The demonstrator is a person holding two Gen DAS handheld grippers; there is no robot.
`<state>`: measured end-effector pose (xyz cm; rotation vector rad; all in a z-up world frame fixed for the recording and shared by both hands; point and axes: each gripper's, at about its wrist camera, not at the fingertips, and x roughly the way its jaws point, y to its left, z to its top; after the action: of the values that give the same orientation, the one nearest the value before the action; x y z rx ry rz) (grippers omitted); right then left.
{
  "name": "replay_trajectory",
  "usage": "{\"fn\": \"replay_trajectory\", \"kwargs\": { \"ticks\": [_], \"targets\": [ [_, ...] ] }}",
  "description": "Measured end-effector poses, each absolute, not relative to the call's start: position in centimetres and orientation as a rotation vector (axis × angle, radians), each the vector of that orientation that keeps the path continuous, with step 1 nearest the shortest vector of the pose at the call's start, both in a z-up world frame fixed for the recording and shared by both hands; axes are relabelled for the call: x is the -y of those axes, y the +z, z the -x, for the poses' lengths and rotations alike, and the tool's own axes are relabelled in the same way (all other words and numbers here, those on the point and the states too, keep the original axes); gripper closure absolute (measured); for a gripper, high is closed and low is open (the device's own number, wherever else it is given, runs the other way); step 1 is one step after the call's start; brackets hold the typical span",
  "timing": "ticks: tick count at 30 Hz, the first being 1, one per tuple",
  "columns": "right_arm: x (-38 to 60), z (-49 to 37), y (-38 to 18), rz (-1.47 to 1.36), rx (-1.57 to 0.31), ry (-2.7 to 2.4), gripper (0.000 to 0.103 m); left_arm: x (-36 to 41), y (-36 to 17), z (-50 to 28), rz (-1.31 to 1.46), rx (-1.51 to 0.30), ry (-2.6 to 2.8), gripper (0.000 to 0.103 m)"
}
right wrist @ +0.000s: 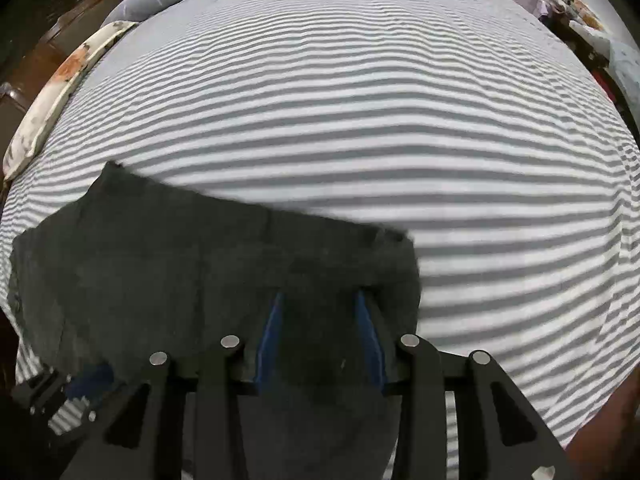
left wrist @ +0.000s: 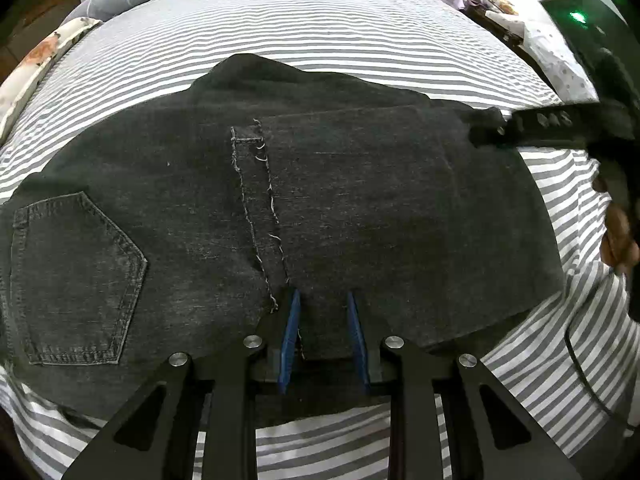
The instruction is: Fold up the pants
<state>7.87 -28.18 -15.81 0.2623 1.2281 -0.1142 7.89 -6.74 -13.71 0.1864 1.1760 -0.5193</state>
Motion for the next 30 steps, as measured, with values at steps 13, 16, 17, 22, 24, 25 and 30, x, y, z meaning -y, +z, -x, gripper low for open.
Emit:
{"fn": "replay_trajectory", "kwargs": {
  "ticks": [13,16,17,22,24,25,30],
  "targets": [
    [23.9,2.7,-18.2,-0.217,-1.303,-0.093,0.05,3.0,-13.4,-8.0,-0.043,-1.235,-0.419,0.062],
    [23.3,2.5,-18.3,-0.182,-1.301,-0.106,0.045,0.3,-12.1,-8.3,0.066,-1.22,-0.383,0.062],
    [23.1,2.3,-18.3,-0.191,-1.299,-0.106,0.044,-1.0,-11.3,-8.5,0.114,-1.203,-0.368,0.062],
    [23.6,2.8,-16.6,-0.274,-1.251,-0.093,0.045,-9.1,-8.1,-9.3,0.335,-1.101,-0.27,0.059],
    [23.7,3.4,-15.9,-0.285,-1.235,-0.086,0.045,-13.1,-7.6,-9.8,0.428,-1.075,-0.189,0.057],
    [23.7,3.6,-15.4,-0.291,-1.223,-0.078,0.045,-14.8,-7.6,-9.9,0.472,-1.067,-0.157,0.057],
    [23.4,4.2,-14.9,-0.328,-1.202,-0.045,0.045,-23.1,-9.1,-10.1,0.693,-1.035,0.002,0.057]
  ]
}}
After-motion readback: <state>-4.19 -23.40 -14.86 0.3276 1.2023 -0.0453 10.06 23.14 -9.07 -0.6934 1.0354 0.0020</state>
